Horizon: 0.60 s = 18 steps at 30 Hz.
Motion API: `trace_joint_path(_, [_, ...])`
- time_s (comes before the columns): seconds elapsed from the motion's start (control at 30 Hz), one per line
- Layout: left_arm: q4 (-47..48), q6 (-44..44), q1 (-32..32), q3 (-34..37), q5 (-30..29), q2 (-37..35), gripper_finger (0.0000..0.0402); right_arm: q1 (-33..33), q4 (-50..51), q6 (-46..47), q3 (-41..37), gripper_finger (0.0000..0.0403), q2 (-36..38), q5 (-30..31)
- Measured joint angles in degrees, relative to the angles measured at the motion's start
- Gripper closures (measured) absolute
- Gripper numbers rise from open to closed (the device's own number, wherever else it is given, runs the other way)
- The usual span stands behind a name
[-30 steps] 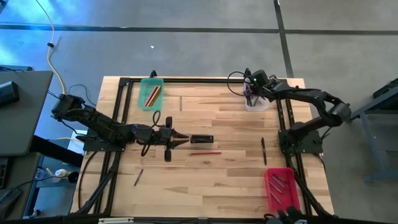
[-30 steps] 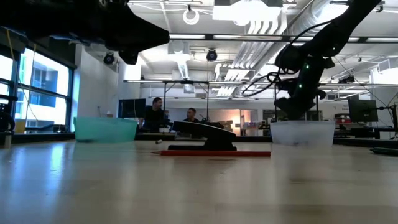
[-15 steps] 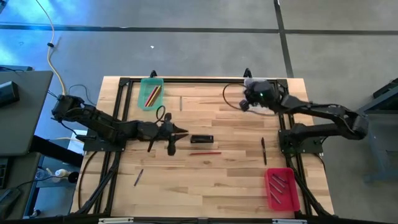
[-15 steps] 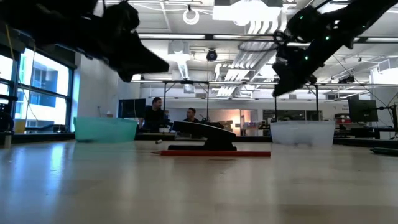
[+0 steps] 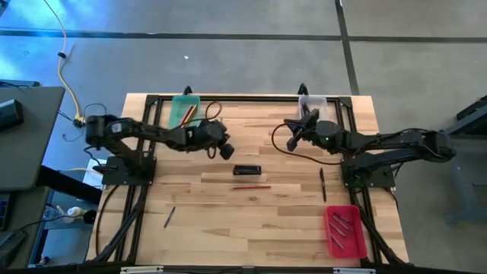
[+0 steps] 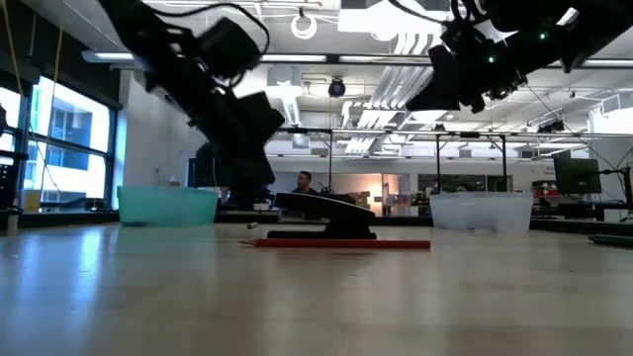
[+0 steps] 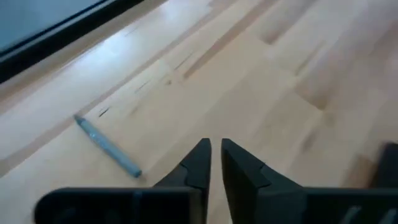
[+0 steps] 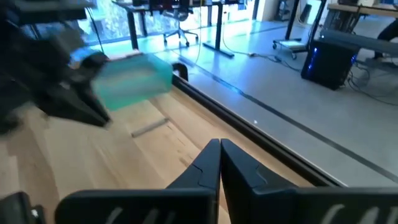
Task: Sort crayons/erasers/pens/pencils in bins
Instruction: Put the gray crayon into the red bin
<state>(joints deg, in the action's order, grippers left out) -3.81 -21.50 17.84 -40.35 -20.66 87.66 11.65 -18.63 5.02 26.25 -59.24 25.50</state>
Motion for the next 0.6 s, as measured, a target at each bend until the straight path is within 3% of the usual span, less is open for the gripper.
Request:
trace_joint_path(0.37, [8.4, -8.6, 6.5, -7.8, 1.4, 11.9, 0.0256, -2.4, 0.1, -1.3, 1.0, 0.0402, 0.0, 0.2])
trace_joint_path(0.6, [7.9, -10.8, 8.7, -7.8, -1.5, 14.9, 0.0225, -2.4, 0.0, -1.4, 1.0, 0.0403, 0.0, 0.2])
